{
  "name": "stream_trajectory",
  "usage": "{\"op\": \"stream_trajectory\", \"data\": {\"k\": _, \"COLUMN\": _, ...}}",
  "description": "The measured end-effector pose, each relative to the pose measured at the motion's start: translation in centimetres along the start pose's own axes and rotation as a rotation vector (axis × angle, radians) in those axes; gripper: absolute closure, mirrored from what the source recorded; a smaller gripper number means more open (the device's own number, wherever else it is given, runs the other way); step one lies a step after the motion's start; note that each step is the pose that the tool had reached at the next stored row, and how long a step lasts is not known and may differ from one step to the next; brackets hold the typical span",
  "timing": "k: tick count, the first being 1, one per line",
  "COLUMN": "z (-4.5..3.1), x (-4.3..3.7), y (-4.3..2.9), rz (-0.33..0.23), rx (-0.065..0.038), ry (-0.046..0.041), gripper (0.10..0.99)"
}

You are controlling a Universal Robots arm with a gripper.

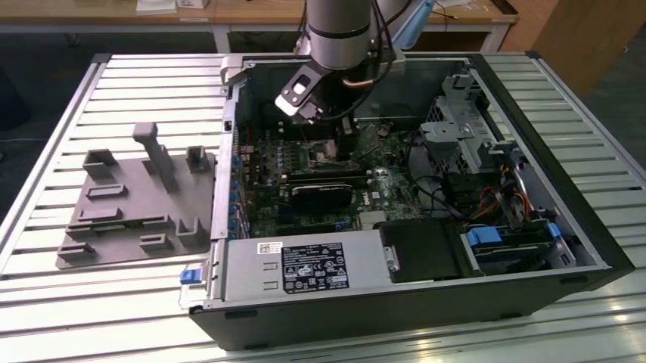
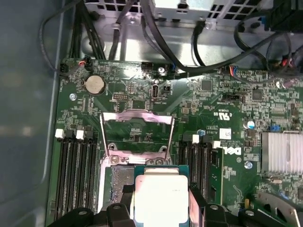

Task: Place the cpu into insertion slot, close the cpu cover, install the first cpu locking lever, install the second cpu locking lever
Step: 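Place the cpu into insertion slot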

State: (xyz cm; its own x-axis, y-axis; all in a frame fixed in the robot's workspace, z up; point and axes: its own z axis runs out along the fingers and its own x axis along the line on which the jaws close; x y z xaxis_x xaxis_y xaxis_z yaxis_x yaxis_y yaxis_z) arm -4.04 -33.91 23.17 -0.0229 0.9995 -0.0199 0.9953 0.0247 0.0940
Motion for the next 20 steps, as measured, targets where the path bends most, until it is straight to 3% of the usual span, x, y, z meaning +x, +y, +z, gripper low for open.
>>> {"op": "stream_trajectory", "data": {"k": 12, "z": 1.01, "x": 1.4, "y": -0.59, "rz": 0.045, "rx": -0.001, "ry": -0.0041, "gripper": 0.549}}
{"op": "stream_trajectory", "data": {"k": 20, "z": 2.02, "x": 1.69, "y": -0.89, "rz": 0.049, "rx": -0.001, "ry": -0.0045, "gripper": 0.549}}
